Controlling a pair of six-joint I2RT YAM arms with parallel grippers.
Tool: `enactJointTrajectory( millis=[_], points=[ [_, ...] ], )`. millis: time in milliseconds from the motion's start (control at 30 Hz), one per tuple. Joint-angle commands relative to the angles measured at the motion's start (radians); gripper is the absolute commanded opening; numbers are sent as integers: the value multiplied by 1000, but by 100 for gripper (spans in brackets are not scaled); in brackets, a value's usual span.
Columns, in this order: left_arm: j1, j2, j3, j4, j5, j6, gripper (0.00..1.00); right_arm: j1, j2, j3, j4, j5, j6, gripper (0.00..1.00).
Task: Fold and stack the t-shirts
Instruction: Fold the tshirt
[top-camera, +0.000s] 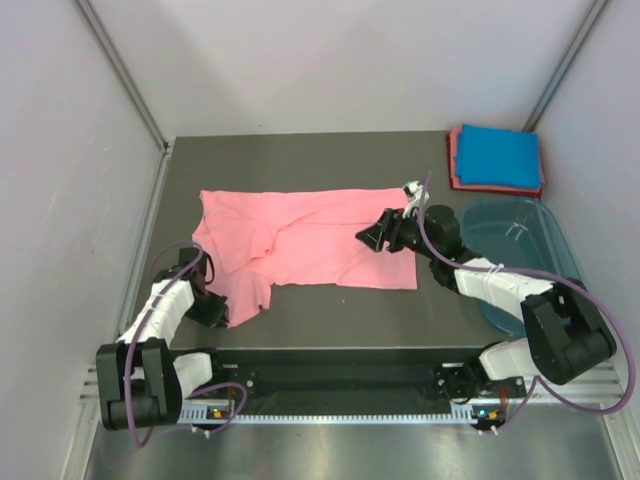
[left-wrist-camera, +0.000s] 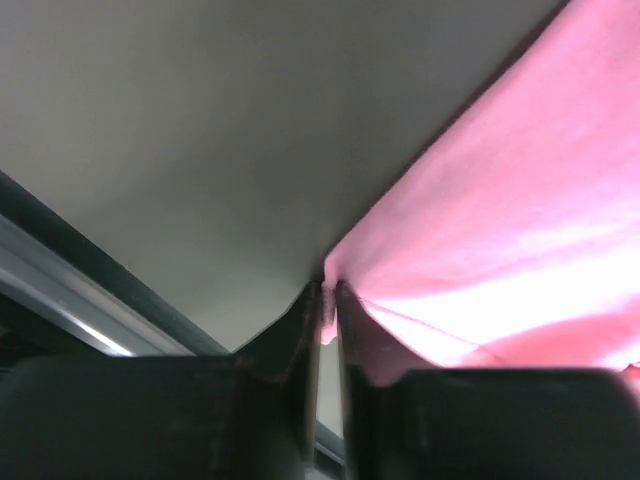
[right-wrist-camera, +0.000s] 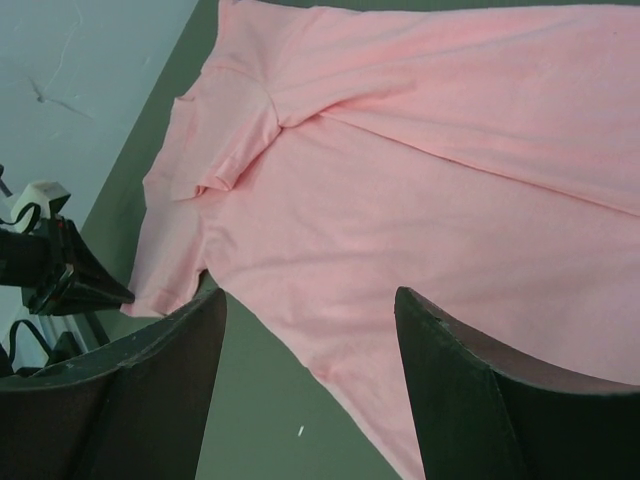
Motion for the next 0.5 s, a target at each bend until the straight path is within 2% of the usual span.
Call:
enactJointTrajectory(
  millis=[0,33,200,233,300,333,367,467],
  points=[
    [-4,-22,-8,22,-49,3,9,-22,-42,-12,52,-8,4,68],
    [-5,-29,4,16,-54,5,0,-23,-42,-12,43,-1,6,68],
    [-7,-34,124,14,-57,17,0,-40,-49,73,-207,103,-19,68],
    [-4,-28,145,16,-57,20,0,-39,-53,91,-344,132,-43,68],
    [-5,-8,207,14,-65,35,0,-43,-55,139,-471,233,-45,67],
    [-5,0,228,14,-69,43,0,-48,-47,154,-602,269,-21,66],
    [-7,12,271,11,-78,46,0,-59,-44,178,-664,301,7,65],
    [-5,33,337,22,-85,75,0,-111,-71,148,-742,324,130,65]
  ],
)
